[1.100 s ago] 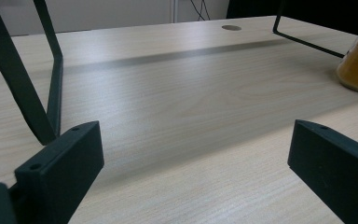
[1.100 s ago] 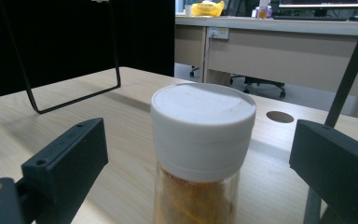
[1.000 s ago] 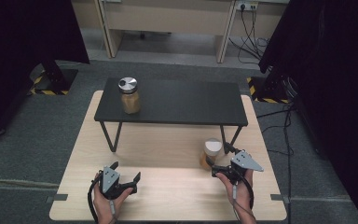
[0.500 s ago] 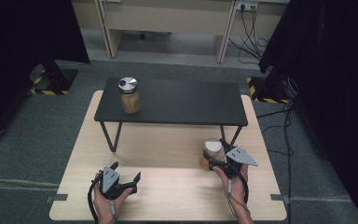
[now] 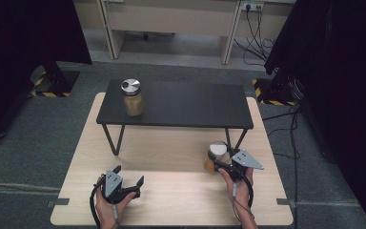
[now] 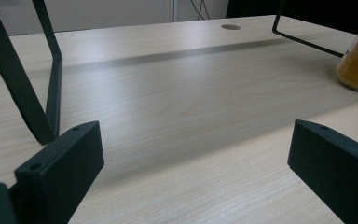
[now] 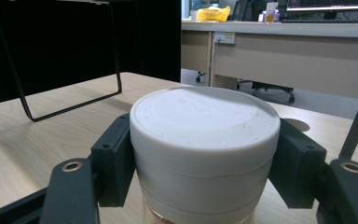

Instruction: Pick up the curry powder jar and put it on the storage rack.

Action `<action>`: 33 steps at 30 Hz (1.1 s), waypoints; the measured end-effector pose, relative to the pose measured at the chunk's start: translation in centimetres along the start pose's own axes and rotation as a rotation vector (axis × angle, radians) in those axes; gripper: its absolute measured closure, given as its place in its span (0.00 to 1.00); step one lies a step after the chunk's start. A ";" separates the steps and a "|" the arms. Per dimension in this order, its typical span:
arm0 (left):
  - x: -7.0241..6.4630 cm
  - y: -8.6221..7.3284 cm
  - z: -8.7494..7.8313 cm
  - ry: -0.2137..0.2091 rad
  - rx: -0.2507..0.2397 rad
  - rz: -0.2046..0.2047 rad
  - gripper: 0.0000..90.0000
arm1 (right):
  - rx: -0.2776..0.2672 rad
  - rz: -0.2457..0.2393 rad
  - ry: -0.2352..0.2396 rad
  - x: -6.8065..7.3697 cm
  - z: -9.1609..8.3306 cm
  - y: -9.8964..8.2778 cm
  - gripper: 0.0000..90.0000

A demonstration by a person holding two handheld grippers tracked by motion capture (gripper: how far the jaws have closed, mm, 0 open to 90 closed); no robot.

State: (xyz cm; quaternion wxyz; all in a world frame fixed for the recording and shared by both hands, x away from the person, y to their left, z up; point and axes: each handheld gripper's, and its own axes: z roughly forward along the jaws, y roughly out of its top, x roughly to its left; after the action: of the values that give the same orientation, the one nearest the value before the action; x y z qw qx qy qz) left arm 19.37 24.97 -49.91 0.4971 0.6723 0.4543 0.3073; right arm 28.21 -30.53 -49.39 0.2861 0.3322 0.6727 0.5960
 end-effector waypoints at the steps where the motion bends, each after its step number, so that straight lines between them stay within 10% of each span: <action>1: 0.0 0.0 0.0 0.000 0.000 0.000 0.03 | 0.000 0.000 0.000 0.0 0.0 0.0 0.37; 16: 0.0 0.0 0.0 0.000 0.000 -0.001 0.03 | 0.030 -0.023 0.007 0.1 -0.3 1.0 0.38; 33: 0.0 0.0 0.0 0.001 0.002 -0.001 0.03 | -0.030 -0.037 0.055 1.4 -5.2 6.2 0.38</action>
State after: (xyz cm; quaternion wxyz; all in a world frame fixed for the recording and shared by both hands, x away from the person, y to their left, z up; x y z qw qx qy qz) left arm 19.40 24.96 -49.88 0.4964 0.6723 0.4552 0.3072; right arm 23.94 -32.16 -42.60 0.2836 0.2990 0.6772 0.6095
